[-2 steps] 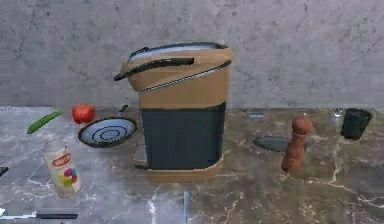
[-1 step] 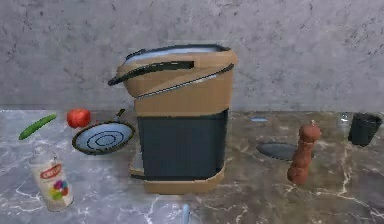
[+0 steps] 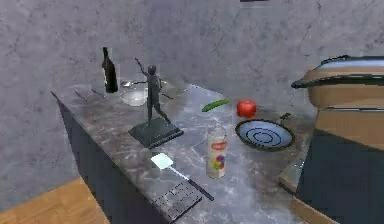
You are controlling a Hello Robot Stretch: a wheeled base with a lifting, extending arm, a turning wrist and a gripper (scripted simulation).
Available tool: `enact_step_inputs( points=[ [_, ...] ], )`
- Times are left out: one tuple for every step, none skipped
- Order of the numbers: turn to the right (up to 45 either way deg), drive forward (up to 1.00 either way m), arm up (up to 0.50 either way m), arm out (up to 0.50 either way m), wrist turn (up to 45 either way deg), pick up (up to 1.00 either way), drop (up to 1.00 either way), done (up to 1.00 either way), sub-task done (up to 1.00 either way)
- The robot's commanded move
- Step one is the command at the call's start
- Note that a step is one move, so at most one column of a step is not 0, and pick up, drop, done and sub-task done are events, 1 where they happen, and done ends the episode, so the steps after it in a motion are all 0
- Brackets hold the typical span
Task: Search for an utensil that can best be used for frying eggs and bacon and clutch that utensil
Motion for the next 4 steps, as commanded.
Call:
enact_step_inputs(
  points=[
    [-45.0, 0.00, 0.00, 0.00, 0.0, 0.00, 0.00, 0.00, 0.00],
    [-21.0, 0.00, 0.00, 0.00, 0.0, 0.00, 0.00, 0.00, 0.00],
    [0.0, 0.00, 0.50, 0.00, 0.0, 0.00, 0.00, 0.00, 0.00],
    [0.0, 0.00, 0.38, 0.00, 0.0, 0.00, 0.00, 0.00, 0.00]
  ],
)
